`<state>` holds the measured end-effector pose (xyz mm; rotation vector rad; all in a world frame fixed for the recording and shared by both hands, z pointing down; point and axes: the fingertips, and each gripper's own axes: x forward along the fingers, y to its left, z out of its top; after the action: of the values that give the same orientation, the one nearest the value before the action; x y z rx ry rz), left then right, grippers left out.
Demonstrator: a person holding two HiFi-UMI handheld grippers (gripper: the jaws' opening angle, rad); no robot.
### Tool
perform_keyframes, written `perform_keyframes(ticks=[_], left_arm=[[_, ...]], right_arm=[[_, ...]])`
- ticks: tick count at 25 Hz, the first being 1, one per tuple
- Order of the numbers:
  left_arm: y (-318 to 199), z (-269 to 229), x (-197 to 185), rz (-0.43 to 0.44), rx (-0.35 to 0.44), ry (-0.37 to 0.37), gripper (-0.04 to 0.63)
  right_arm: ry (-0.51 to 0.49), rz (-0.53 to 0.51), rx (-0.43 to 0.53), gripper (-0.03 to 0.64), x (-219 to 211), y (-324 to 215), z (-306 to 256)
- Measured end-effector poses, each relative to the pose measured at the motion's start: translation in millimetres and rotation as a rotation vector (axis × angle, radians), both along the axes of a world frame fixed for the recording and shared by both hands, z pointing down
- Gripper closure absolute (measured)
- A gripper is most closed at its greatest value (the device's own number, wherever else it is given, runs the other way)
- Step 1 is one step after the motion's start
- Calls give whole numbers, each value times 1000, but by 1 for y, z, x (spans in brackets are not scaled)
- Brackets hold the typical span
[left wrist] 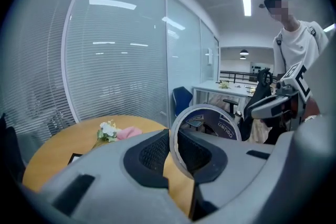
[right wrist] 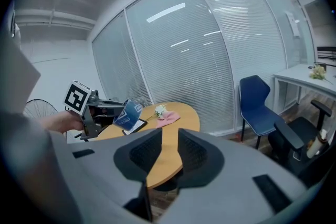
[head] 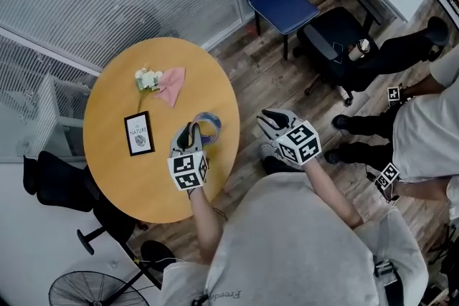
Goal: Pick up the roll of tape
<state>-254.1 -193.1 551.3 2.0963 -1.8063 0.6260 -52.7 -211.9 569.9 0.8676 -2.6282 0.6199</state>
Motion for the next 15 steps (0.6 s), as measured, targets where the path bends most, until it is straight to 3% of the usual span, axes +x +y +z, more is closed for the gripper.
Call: perform_keyframes(ticks=[15], left_arm=[[-1,-28,11,-8,68,12,541]], right_arm=[[-28,1,17,534,-1,-5,-8]])
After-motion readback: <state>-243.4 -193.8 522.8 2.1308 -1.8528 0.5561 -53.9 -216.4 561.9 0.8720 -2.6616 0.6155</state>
